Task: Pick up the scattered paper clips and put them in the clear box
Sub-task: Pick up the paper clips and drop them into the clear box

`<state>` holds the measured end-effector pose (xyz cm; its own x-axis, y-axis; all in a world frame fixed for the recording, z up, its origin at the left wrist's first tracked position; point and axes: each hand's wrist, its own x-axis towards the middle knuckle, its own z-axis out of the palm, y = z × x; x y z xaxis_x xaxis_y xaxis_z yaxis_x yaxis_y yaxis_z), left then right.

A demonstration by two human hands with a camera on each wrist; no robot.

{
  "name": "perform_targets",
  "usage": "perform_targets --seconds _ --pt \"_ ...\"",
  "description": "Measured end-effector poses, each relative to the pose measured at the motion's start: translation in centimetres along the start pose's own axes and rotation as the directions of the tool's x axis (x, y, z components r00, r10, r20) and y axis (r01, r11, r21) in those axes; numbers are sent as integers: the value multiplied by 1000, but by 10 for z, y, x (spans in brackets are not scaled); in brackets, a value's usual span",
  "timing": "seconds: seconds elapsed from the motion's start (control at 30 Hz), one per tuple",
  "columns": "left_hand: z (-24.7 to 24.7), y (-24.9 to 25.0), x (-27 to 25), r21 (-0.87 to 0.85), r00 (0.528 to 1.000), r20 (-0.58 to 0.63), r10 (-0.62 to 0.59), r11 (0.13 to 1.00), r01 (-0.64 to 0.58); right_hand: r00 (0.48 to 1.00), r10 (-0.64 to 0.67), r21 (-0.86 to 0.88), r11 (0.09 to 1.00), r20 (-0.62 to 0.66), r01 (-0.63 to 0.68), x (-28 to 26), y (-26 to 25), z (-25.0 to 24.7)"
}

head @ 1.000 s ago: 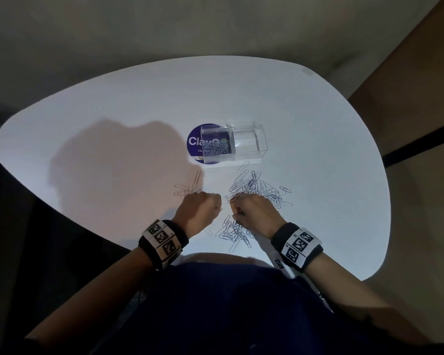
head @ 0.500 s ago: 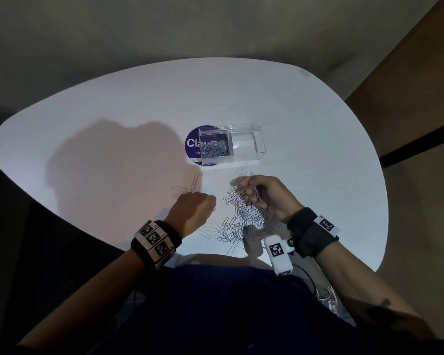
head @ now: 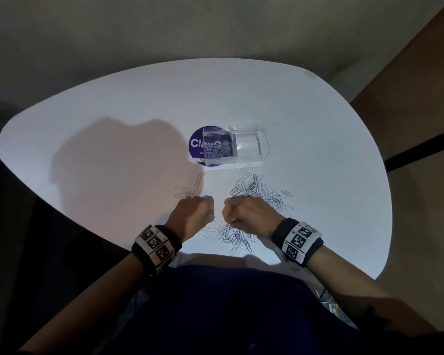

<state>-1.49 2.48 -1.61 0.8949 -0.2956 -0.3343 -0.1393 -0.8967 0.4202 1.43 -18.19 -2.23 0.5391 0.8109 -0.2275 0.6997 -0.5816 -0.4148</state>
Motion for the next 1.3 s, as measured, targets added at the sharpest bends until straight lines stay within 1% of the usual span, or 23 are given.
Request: perform_targets --seconds 0.13,0.2,0.23,0.27,0.3,0.37,0.43,0.5,0.63,0.7,0.73,0.77,0.8,0.83,0.9,0.97,1.03,1.07,1.1,1.17,1.2,1.23,1.3 --pt "0 -3 -1 -49 999 -36 -8 999 7 997 82 88 993 2 -82 1 3 7" --pt "-1 -5 -3 -99 998 -56 -30 995 25 993 120 199 973 -15 -115 -1 3 2" --pt "-4 -6 -5 -129 997 -64 -46 991 38 988 156 293 945 -17 -145 -3 4 -2" --pt "-8 -7 -5 -168 996 -74 -56 985 43 981 195 414 894 -18 -170 -5 5 -7" --pt "-13 -6 -5 -214 995 -83 -59 976 40 971 239 539 820 -14 -194 -7 6 -13" --pt "-25 -5 -1 -310 991 -95 -90 949 57 954 300 734 646 6 -207 -10 7 -28" --pt "-41 -3 7 -412 985 -102 -137 907 83 938 344 867 451 51 -213 -8 7 -43" --pt "-61 2 18 -458 980 -133 -149 886 73 905 416 933 282 91 -223 -1 6 -58" --pt "-98 14 55 -361 969 -212 -130 931 46 815 558 978 26 159 -208 24 16 -82" --pt "-110 20 76 -367 964 -253 -82 930 -17 757 620 976 -76 208 -206 36 21 -92" --pt "-113 23 86 -336 970 -236 -59 941 -25 732 642 972 -115 230 -204 41 22 -97" --pt "-116 28 96 -260 982 -181 -52 966 3 716 655 970 -140 242 -199 44 22 -102" --pt "-117 32 104 -150 991 -115 -65 987 48 704 666 969 -145 247 -203 48 23 -106" --pt "-118 35 112 -52 995 -68 -75 996 72 694 678 969 -126 241 -214 50 24 -109" --pt "-115 40 121 34 999 -2 -48 998 48 681 700 967 -57 217 -249 56 23 -115" --pt "-114 41 122 22 999 43 -22 1000 21 690 700 964 10 184 -267 64 24 -120" --pt "-116 36 119 -56 999 41 0 998 2 692 708 957 80 142 -278 73 26 -125" --pt "-118 32 116 -126 1000 1 14 992 -13 686 717 954 107 122 -282 79 27 -126" --pt "-119 27 113 -209 997 -70 29 977 -43 680 726 950 132 101 -282 85 27 -126" --pt "-119 13 104 -339 955 -294 23 932 -127 685 727 928 226 41 -295 97 27 -124" --pt "-121 8 98 -357 936 -352 -24 927 -110 698 716 900 302 4 -315 103 26 -122" --pt "-122 2 93 -388 924 -369 -98 920 -58 715 699 856 385 -25 -346 109 26 -119" --pt "-122 -6 81 -504 906 -351 -235 863 29 754 653 743 537 -67 -399 118 24 -114"
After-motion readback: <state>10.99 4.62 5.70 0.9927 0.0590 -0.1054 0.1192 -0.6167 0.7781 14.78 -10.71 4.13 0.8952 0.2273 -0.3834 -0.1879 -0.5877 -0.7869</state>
